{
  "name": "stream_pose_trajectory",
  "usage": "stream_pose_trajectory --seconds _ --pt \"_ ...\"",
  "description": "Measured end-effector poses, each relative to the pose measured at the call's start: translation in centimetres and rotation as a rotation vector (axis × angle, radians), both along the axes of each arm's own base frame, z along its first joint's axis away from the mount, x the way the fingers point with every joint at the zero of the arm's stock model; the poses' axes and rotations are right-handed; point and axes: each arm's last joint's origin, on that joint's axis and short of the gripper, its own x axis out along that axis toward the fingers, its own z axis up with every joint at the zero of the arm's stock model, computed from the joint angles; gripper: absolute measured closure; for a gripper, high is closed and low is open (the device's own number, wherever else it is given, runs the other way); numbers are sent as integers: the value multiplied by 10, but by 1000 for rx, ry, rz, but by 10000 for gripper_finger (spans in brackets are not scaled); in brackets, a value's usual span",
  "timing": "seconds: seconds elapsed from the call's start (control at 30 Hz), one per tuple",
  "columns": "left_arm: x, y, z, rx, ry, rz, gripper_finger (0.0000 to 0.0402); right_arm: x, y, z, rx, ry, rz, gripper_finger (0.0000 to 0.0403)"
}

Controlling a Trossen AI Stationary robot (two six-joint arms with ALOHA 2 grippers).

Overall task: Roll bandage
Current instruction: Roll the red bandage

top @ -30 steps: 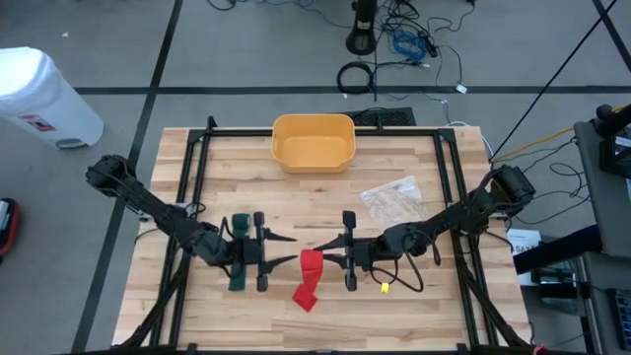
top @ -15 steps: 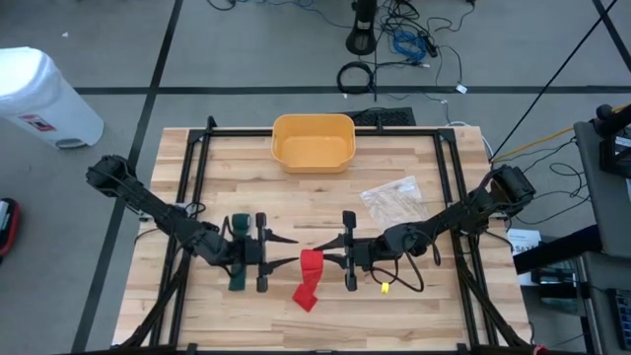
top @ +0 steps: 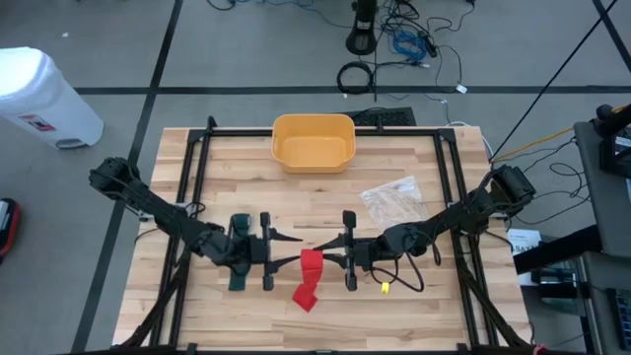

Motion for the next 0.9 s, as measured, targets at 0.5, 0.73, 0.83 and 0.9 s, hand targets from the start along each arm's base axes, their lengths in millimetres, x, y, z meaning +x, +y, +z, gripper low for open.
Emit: stream_pose_trajectory --seconds 0.5,0.73,0.83,0.9 --pt "1 1 0 0 1 -8 221 0 0 0 0 1 0 362" --pt "2 2 0 -1 0 -7 221 0 0 0 0 1 0 362" --pt "2 2 0 -2 -3 -7 221 0 0 0 0 1 0 362" --pt "2 2 1 -3 -5 -7 221 0 0 0 0 1 1 362"
